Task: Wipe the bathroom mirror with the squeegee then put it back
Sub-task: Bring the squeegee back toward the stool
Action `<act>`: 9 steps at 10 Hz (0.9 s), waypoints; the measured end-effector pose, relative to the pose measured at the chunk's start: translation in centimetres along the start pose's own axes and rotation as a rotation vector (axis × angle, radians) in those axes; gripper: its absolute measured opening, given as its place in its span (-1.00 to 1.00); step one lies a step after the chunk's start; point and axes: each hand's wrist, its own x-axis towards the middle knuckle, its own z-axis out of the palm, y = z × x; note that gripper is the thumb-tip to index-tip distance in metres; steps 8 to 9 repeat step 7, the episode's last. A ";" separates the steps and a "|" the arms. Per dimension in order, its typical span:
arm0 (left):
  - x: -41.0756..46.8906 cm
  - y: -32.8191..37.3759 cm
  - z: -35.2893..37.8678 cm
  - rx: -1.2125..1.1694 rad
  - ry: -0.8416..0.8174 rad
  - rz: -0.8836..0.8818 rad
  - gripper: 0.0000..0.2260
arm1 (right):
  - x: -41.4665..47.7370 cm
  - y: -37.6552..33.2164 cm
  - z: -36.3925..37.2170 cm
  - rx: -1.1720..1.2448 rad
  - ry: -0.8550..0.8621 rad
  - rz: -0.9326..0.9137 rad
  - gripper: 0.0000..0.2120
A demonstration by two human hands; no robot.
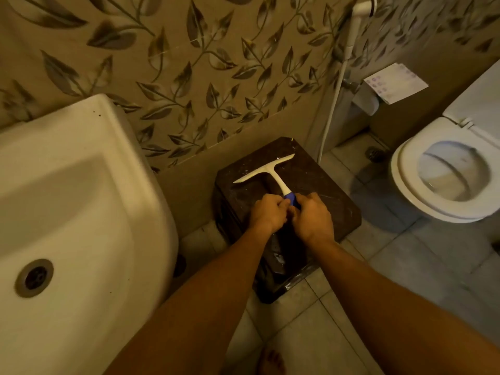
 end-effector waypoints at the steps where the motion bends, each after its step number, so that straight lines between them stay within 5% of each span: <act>1: 0.9 -0.3 0.6 0.000 0.003 -0.026 -0.73 | 0.8 0.3 0.6 -0.012 -0.015 0.007 -0.71; 9: 1.7 -0.7 1.8 0.069 -0.058 -0.070 -0.76 | 1.5 1.2 2.4 -0.113 -0.059 0.018 -0.63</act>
